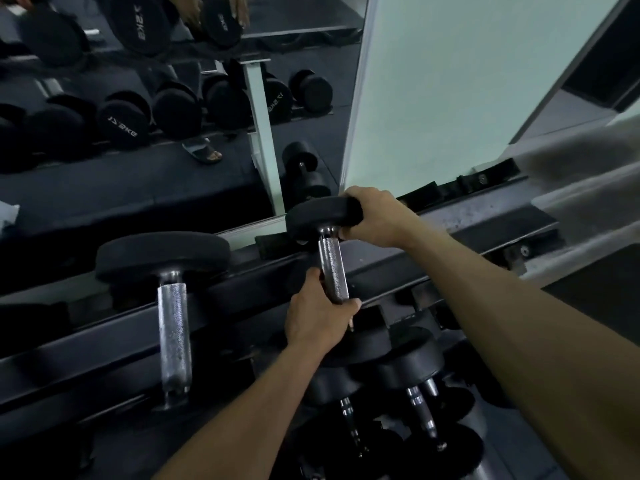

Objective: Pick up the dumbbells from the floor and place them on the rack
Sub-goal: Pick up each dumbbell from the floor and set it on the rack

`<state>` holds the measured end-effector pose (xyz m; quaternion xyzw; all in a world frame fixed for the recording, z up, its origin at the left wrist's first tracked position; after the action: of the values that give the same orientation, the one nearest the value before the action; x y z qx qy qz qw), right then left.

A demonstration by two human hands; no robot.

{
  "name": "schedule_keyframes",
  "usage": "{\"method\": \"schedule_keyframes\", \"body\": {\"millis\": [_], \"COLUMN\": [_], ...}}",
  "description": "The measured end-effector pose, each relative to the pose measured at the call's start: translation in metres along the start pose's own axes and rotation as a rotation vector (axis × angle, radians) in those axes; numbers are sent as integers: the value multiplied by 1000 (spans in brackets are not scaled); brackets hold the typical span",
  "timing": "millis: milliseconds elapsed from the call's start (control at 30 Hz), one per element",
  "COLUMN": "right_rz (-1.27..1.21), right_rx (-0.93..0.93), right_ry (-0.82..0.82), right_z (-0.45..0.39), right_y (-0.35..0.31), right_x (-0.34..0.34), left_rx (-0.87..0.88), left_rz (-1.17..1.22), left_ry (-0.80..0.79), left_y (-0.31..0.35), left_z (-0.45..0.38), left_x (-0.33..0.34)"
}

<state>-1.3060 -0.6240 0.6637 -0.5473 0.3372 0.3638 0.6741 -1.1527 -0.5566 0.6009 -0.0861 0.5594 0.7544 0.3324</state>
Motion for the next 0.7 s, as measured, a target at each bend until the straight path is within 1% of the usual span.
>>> {"method": "schedule_keyframes", "body": {"millis": [133,200,333,500,600,700], "right_rz": [46,87,140,164,154,126], "right_rx": [24,40,69,114,163,228], "right_ry": [20,24,31,54,68,67], "right_z": [36,59,119,221,294,365], "right_y": [3,10,18,31,46,65], "right_x": [-8,-11,-15,-10,-3,11], "left_rx": [-9,17,195,459,562,619], "left_rz": [-126,-223,-375,-566,-637,-682], "left_ry": [12,37,143,80,58,2], "left_y": [4,9,23,29,25,17], "left_z": [10,22,63,141,195,245], "left_x": [-6,-9,-12,19,43,72]}}
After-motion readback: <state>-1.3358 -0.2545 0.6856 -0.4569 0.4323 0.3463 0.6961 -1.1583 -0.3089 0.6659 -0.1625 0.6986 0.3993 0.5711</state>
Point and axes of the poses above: each hand's wrist, its own z-axis away from the middle knuckle, its own x-axis out of the palm, y = z × x, the point moved 5 cm from there along -z, towards the middle knuckle
